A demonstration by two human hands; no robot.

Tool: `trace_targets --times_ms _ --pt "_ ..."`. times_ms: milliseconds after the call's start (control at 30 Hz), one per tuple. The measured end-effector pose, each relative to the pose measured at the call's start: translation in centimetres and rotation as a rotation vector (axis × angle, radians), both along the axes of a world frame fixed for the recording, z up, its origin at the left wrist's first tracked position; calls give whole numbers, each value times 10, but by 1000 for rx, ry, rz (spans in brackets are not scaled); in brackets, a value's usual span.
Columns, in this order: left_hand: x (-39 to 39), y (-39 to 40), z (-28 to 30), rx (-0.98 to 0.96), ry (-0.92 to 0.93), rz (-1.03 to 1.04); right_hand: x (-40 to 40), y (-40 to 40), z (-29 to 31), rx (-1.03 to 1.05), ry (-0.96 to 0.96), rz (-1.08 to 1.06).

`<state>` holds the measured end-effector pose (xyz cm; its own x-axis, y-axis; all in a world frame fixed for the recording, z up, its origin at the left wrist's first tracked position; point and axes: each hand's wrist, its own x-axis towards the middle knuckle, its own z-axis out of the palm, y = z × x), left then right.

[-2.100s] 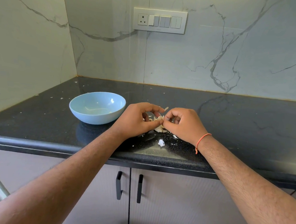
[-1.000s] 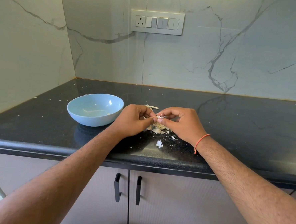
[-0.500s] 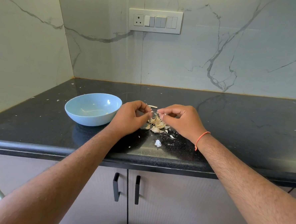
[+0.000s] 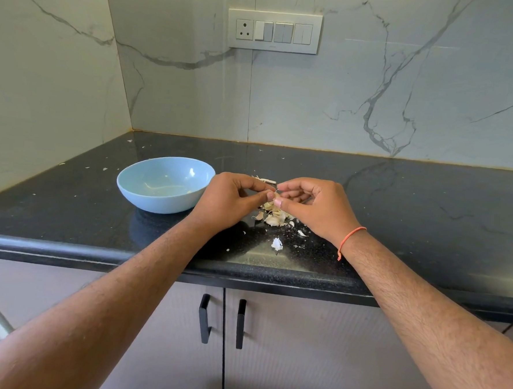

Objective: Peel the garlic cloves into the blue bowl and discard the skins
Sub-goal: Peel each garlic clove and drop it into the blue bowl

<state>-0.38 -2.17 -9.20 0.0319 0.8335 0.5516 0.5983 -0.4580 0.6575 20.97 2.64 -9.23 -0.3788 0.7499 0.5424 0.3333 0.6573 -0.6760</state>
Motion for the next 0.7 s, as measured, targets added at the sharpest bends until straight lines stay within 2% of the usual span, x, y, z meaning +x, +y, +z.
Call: trace_targets --times_ms 200,500,700 --pt "1 -3 3 -44 -24 5 -2 -1 -1 26 -86 -40" --pt "0 -2 4 -167 -173 -29 0 2 1 -26 -103 -20" --pt "1 -1 3 -145 -81 -29 1 1 3 -62 -86 17"
